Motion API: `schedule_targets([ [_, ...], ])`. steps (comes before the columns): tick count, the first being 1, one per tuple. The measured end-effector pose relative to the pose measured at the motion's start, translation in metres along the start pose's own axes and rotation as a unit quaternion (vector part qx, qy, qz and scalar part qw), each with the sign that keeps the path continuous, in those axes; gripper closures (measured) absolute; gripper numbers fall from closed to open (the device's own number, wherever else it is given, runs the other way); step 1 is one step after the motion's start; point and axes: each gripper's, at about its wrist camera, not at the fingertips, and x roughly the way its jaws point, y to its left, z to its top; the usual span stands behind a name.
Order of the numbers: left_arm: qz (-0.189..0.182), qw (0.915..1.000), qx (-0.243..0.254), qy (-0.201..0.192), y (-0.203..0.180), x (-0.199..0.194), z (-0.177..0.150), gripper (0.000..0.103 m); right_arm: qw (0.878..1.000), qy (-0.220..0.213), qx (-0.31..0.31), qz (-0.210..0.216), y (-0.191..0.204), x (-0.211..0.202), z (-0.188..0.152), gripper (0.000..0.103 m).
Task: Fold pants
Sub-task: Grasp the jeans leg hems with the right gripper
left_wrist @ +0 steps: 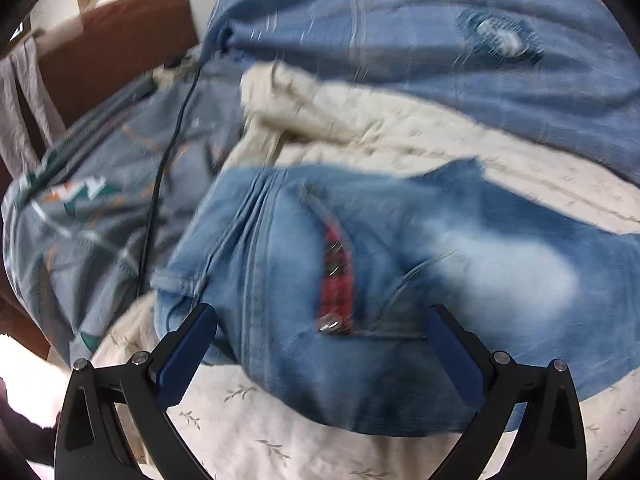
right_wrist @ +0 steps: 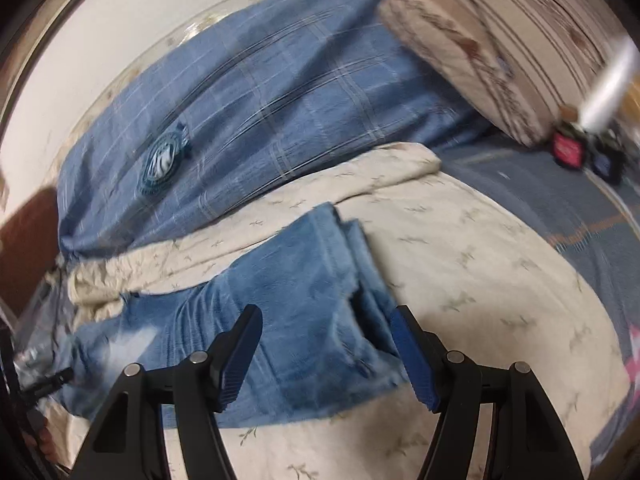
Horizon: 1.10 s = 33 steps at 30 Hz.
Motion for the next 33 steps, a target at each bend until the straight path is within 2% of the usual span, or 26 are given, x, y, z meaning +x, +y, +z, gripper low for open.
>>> schedule_targets([
  [2,0.005,0.9999,0.007,0.015,0.0,0.01,-0.005,0.0,1.0,0.018,-0.006,-0.01,0.001,0.012,-0.001,0.039],
  [4,0.008,0.9995,0.023,0.019,-0.003,0.016,-0.011,0.0,0.998,0.047,0.006,-0.035,-0.008,0.025,-0.004,0.053],
  [5,0.008,0.9993,0.031,0.02,-0.005,0.019,-0.013,0.0,0.997,0.062,0.026,-0.048,-0.019,0.031,-0.006,0.058],
  [6,0.008,0.999,0.036,0.023,-0.007,0.021,-0.015,0.0,0.995,0.069,0.044,-0.048,-0.028,0.034,-0.007,0.068],
  [7,0.006,0.999,0.037,0.024,-0.006,0.021,-0.016,0.0,0.994,0.07,0.073,-0.042,-0.041,0.033,-0.008,0.069],
  [10,-0.004,0.999,0.035,0.028,-0.004,0.021,-0.017,0.0,0.992,0.074,0.098,-0.033,-0.057,0.032,-0.011,0.069],
  [13,-0.005,0.9986,0.042,0.031,-0.005,0.018,-0.02,0.0,0.995,0.073,0.033,-0.063,-0.04,0.031,-0.014,0.069],
  [14,-0.004,0.9985,0.043,0.032,-0.005,0.017,-0.02,0.0,0.995,0.073,0.031,-0.061,-0.041,0.029,-0.014,0.068],
  [18,0.003,0.9982,0.054,0.024,-0.012,0.001,-0.023,0.0,0.991,0.054,0.122,0.0,-0.067,0.007,-0.012,0.065],
  [19,-0.002,0.9982,0.057,0.02,-0.014,-0.003,-0.023,0.0,0.989,0.051,0.138,0.009,-0.072,0.002,-0.011,0.056],
  [21,-0.01,0.9985,0.053,0.006,-0.017,-0.014,-0.022,0.0,0.985,0.041,0.166,0.027,-0.081,-0.005,-0.012,0.044],
  [25,-0.056,0.9978,0.032,-0.011,-0.026,-0.031,-0.014,0.0,0.975,0.04,0.202,0.079,-0.09,-0.009,-0.014,0.042],
  [27,-0.075,0.9964,0.034,-0.02,-0.037,-0.036,-0.012,0.0,0.963,0.066,0.236,0.116,-0.092,-0.002,-0.02,0.042],
  [29,-0.077,0.9955,0.05,-0.025,-0.051,-0.036,-0.012,0.0,0.946,0.089,0.274,0.146,-0.094,0.008,-0.026,0.042],
  [31,-0.074,0.9951,0.064,-0.016,-0.06,-0.029,-0.014,0.0,0.938,0.1,0.292,0.156,-0.092,0.017,-0.029,0.042],
  [33,-0.076,0.9947,0.069,-0.006,-0.064,-0.023,-0.016,0.0,0.937,0.101,0.294,0.16,-0.088,0.021,-0.029,0.04],
])
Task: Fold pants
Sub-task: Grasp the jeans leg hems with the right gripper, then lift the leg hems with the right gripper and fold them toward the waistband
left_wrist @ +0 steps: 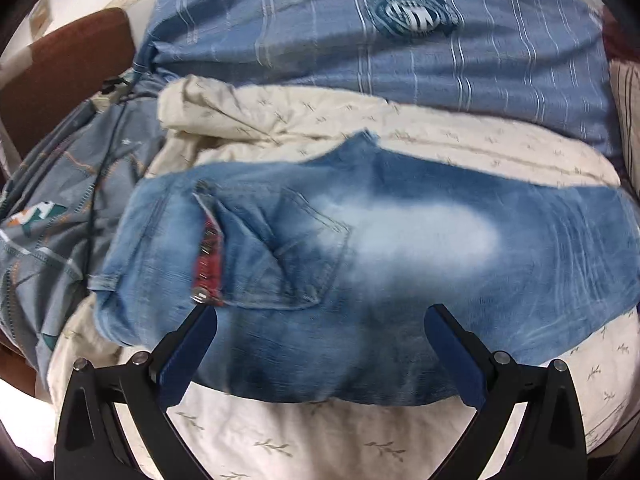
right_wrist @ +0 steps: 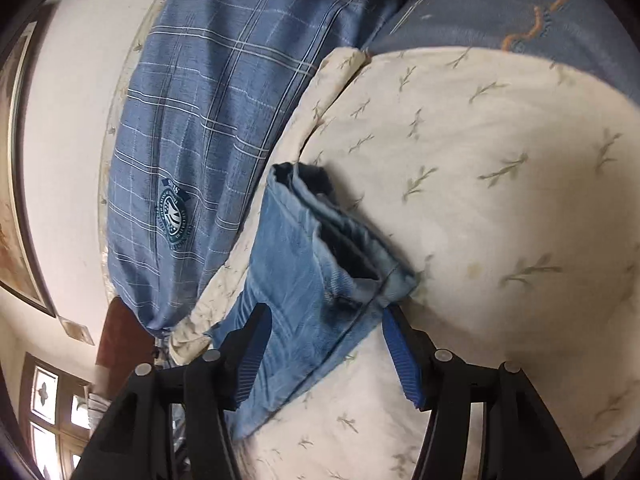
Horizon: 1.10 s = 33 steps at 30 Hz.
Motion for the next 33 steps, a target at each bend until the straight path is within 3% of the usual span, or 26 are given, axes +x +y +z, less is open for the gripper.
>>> schedule_targets([
  [3,0.002,0.9999,0.007,0.015,-0.003,0.008,-0.003,0.0,1.0,0.001,0.01,-0.015,-0.001,0.015,0.001,0.039],
  [10,0.004,0.9998,0.009,0.015,0.002,0.016,0.0,0.0,0.993,-0.02,0.114,0.027,-0.025,0.005,-0.01,0.041],
  [20,-0.006,0.9998,0.01,0.016,0.002,0.019,0.0,0.0,0.995,-0.051,0.083,0.034,-0.006,0.022,0.005,0.038],
  [25,-0.009,0.9998,0.002,0.018,0.004,0.017,0.001,0.0,0.997,-0.062,0.052,-0.008,-0.006,0.016,0.008,0.06],
  [30,-0.01,0.9999,-0.008,0.011,0.008,0.011,0.002,0.0,0.997,-0.043,0.062,-0.011,-0.014,0.013,0.006,0.06],
  [33,0.002,0.9998,-0.021,-0.007,0.018,0.006,0.005,0.0,0.995,-0.048,0.083,-0.006,-0.02,0.004,0.002,0.047],
])
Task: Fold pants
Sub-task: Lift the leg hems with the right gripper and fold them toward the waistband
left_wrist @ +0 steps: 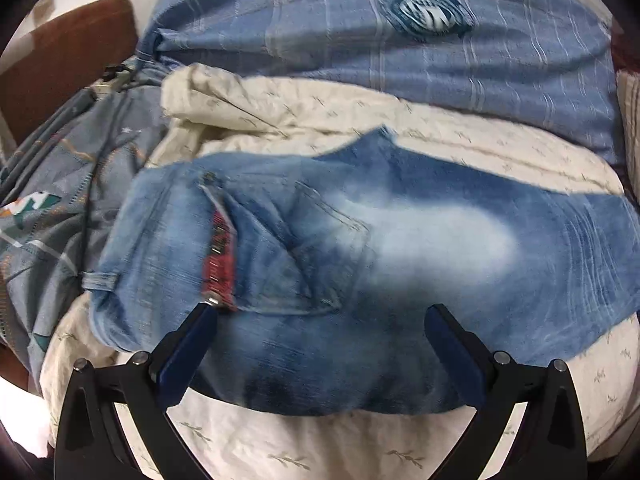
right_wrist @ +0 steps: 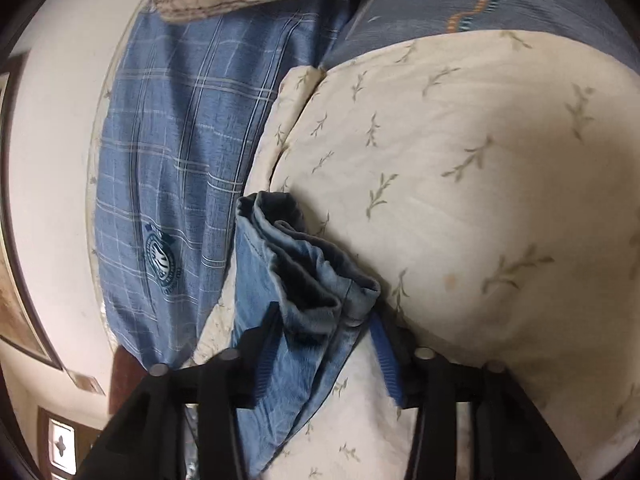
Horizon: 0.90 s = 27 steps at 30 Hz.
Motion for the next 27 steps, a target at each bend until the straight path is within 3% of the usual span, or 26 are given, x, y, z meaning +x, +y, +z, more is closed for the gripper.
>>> schedule_targets([
  [3,0.014,0.9998,-0.014,-0.004,0.014,0.001,0.007,0.0,1.0,-0.003,-0.003,-0.003,0.003,0.001,0.001,0.039],
  [7,0.03,0.9991,-0.03,0.002,0.031,0.012,0.009,0.0,0.998,-0.013,-0.051,-0.029,0.021,0.007,-0.006,0.025],
  [11,0.031,0.9993,-0.017,0.016,0.028,0.026,0.004,0.0,0.993,-0.015,-0.105,-0.048,0.035,0.015,-0.011,0.021],
  [14,0.032,0.9993,-0.009,0.018,0.021,0.029,0.0,0.0,0.99,-0.018,-0.126,-0.053,0.04,0.018,-0.011,0.034],
  [16,0.032,0.9994,-0.007,0.014,0.02,0.028,-0.003,0.0,0.991,-0.009,-0.126,-0.048,0.039,0.022,-0.01,0.06],
  [21,0.022,0.9996,-0.012,0.012,0.025,0.023,-0.004,0.006,0.988,-0.031,-0.144,-0.049,0.049,0.019,-0.014,0.071],
  [27,0.001,0.9994,-0.033,0.008,0.032,0.008,-0.001,0.006,0.962,-0.064,-0.261,-0.056,0.089,0.013,-0.04,0.075],
])
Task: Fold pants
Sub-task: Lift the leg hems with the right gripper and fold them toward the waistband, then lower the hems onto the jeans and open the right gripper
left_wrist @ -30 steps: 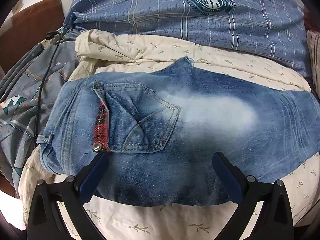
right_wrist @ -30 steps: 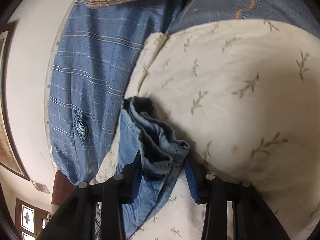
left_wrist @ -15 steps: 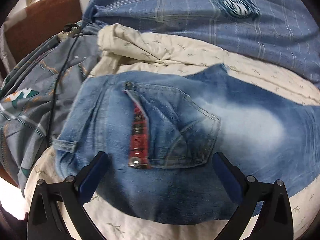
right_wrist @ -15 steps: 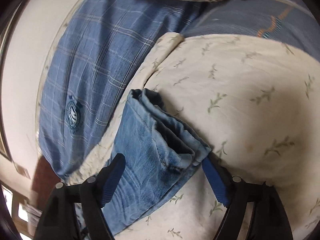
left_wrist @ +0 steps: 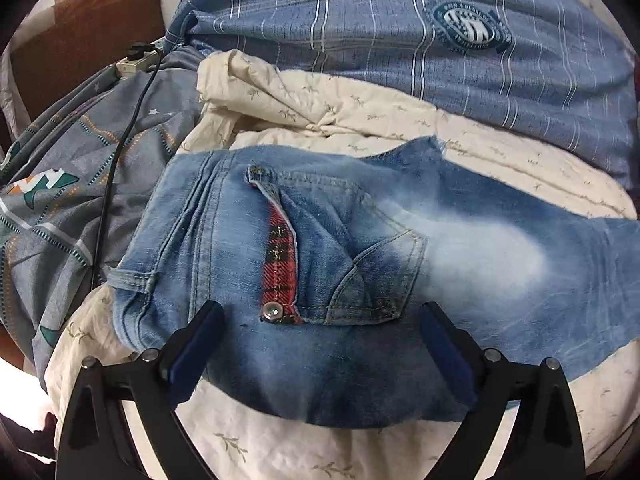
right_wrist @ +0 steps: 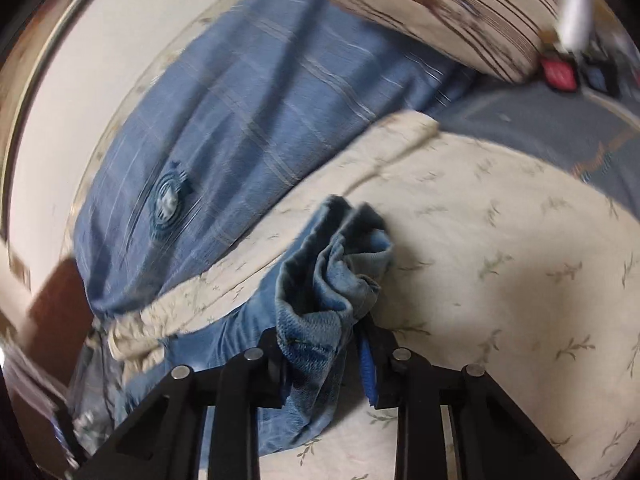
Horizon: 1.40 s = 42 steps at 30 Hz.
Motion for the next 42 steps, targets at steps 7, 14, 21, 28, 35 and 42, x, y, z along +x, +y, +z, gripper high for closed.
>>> schedule_targets([
  [7,-0.025,0.9996,0.001,-0.009,0.001,-0.019,0.002,0.005,0.996,0.0,-0.085,-0.008,0.045,0.006,-0.014,0.076],
  [14,-0.041,0.9991,0.001,-0.01,0.009,-0.027,-0.001,0.005,0.986,0.013,-0.165,0.0,0.098,0.025,-0.041,0.076],
  [21,-0.047,0.9987,-0.011,-0.017,0.023,-0.03,0.004,0.005,0.958,0.086,-0.271,0.035,0.155,0.055,-0.094,0.076],
  [28,-0.058,0.9981,-0.013,-0.014,0.022,-0.031,0.005,0.005,0.937,0.158,-0.306,0.049,0.167,0.068,-0.116,0.071],
  [35,-0.075,0.9967,0.005,-0.032,0.004,-0.048,0.016,0.005,0.93,0.165,-0.314,0.1,0.165,0.047,-0.109,0.048],
  [42,-0.076,0.9966,0.013,-0.029,-0.009,-0.057,0.017,0.005,0.94,0.105,-0.278,0.168,0.158,0.018,-0.09,0.027],
])
